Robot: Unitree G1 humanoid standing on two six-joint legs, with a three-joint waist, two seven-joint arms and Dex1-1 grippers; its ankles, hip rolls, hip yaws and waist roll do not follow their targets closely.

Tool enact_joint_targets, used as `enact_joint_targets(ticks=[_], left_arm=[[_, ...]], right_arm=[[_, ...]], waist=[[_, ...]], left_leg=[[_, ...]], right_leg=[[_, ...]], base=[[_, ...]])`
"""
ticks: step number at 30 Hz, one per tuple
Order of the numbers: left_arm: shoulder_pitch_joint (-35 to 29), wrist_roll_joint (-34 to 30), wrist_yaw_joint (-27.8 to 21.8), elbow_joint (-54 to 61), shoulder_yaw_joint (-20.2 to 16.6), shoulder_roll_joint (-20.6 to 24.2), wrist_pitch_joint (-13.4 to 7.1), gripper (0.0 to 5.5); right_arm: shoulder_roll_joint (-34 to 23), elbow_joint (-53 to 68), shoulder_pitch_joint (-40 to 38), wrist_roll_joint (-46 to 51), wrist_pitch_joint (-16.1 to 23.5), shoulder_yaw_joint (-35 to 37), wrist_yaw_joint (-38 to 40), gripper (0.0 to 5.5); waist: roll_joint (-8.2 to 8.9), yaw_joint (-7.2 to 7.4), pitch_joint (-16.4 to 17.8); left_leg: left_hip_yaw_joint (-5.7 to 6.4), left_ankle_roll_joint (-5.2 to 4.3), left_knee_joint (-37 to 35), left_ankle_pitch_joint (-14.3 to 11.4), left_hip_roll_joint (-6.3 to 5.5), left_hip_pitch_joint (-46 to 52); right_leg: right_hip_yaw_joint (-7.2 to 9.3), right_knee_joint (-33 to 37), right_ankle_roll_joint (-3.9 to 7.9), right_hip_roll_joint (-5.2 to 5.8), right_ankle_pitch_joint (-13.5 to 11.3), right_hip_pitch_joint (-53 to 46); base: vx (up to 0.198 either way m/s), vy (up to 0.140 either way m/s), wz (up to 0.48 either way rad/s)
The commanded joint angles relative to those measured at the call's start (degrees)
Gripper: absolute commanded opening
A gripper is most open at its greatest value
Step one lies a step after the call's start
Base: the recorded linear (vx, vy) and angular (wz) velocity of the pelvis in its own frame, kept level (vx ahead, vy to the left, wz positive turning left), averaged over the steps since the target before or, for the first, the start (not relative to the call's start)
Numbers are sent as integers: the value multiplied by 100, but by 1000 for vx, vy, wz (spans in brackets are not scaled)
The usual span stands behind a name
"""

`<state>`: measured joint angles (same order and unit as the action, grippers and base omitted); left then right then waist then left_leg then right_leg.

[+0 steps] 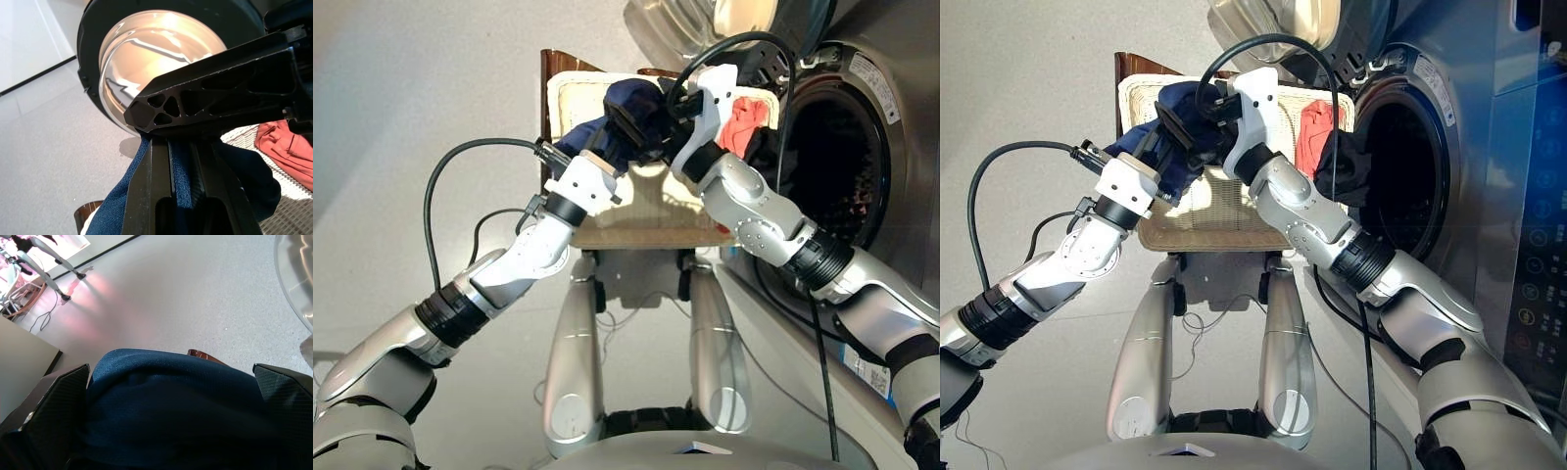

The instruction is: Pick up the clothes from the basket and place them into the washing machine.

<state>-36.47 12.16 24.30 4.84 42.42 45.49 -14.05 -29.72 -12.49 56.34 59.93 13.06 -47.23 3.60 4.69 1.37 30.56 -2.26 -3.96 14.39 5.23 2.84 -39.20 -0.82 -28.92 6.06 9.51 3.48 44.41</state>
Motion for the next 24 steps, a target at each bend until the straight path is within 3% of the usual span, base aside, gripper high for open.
enact_joint_targets(ticks=[1,6,7,8,9,10,11,24], left_arm=[[-780,-911,175,1724,-220,-383,-919,0],[-782,-1144,346,1749,-239,-367,-893,0],[-779,-1183,372,1745,-248,-369,-888,0],[-796,-1223,407,1741,-257,-371,-874,0],[-779,-1226,409,1742,-252,-376,-874,0],[-791,-1268,442,1739,-264,-368,-861,0],[-803,-1284,449,1745,-277,-363,-866,0],[-553,-1165,536,1707,-520,-444,-896,0]], right_arm=[[-272,-715,-83,-150,-279,-178,455,550],[-420,-675,-283,-156,-303,-196,373,550],[-421,-646,-318,-143,-297,-187,358,494],[-427,-611,-326,-124,-283,-193,350,248],[-425,-610,-344,-124,-282,-196,351,248],[-441,-559,-355,-115,-267,-184,339,37],[-475,-509,-342,-162,-261,-177,313,0],[-512,-336,-566,-616,-168,40,289,0]], waist=[[-306,-35,-77],[-289,-21,-77],[-287,-17,-77],[-285,-19,-77],[-289,-26,-77],[-288,-22,-77],[-282,-15,-77],[-276,-6,-77]], left_leg=[[-108,-173,593,-253,-82,-372],[-95,-177,603,-255,-77,-386],[-95,-175,604,-259,-76,-392],[-99,-172,604,-263,-79,-394],[-100,-175,624,-301,-71,-370],[-105,-174,629,-303,-67,-377],[-106,-170,608,-264,-70,-399],[-115,-160,648,-276,-60,-440]], right_leg=[[-40,1112,228,19,-902,-62],[-5,1079,235,32,-885,-54],[-2,1073,234,28,-880,-46],[-1,1075,235,28,-881,-43],[0,1057,234,22,-849,-67],[2,1058,232,26,-849,-63],[2,1072,235,36,-883,-39],[15,1017,234,50,-865,5]], base=[[0,0,0],[0,0,0],[0,0,0],[0,0,0],[0,0,0],[0,0,0],[0,0,0],[0,0,0]])
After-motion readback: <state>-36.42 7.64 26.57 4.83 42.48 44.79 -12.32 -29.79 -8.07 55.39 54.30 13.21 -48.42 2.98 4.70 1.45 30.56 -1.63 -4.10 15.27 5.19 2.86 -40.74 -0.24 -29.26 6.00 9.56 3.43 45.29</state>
